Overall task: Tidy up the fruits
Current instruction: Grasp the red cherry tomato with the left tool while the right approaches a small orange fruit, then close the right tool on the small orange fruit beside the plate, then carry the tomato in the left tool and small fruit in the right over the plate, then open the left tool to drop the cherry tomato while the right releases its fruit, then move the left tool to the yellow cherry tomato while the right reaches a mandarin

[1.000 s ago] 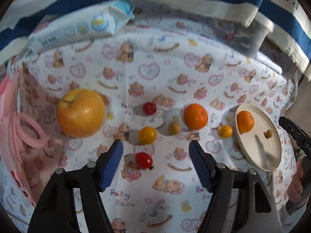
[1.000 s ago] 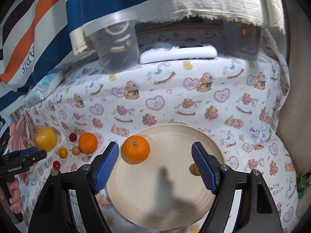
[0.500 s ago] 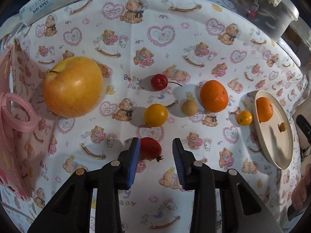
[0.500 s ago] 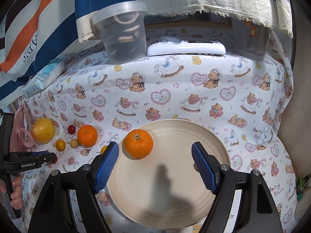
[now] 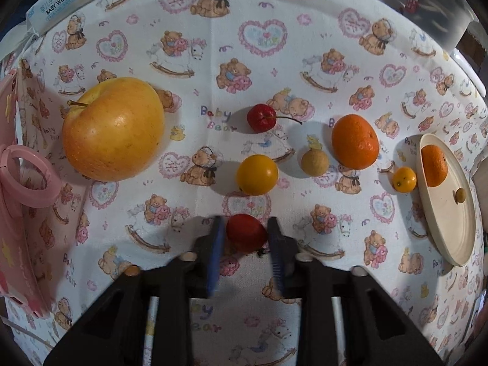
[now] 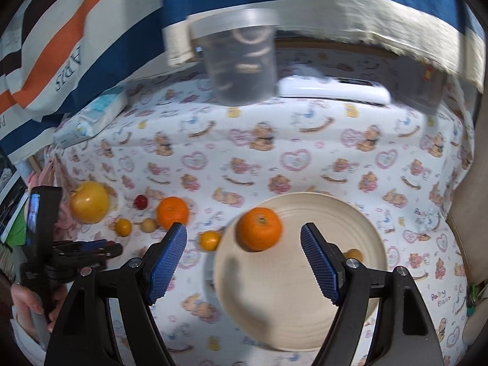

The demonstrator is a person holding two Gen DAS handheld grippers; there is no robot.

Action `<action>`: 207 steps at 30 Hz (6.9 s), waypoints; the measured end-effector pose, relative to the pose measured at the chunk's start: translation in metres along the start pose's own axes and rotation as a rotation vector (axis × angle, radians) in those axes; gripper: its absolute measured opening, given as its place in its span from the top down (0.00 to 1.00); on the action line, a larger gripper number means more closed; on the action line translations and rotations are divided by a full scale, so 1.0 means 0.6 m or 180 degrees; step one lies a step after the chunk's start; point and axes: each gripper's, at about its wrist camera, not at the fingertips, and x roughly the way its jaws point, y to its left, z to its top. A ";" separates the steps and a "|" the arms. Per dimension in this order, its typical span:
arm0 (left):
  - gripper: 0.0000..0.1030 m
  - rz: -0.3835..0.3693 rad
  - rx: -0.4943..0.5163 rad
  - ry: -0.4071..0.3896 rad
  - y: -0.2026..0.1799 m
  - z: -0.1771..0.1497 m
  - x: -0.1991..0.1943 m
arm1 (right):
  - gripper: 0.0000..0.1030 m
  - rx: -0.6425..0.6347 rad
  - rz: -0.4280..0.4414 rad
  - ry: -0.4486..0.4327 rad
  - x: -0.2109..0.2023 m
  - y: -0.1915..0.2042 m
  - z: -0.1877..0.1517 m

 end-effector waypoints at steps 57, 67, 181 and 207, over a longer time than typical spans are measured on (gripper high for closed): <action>0.76 -0.0206 0.0156 -0.0852 -0.030 -0.009 -0.082 | 0.72 -0.0503 -0.0306 0.0389 0.030 0.054 -0.034; 0.76 -0.0364 0.0426 -0.0921 -0.108 -0.023 -0.107 | 0.72 0.0128 -0.0323 0.0120 -0.023 -0.080 -0.027; 0.58 -0.0115 -0.0033 -0.0659 0.002 0.018 0.035 | 0.18 -0.0004 -0.0101 -0.0051 0.047 0.125 0.046; 0.74 -0.0112 -0.0084 -0.0696 0.022 0.020 0.043 | 0.38 0.0071 0.0301 0.0386 0.207 0.139 0.002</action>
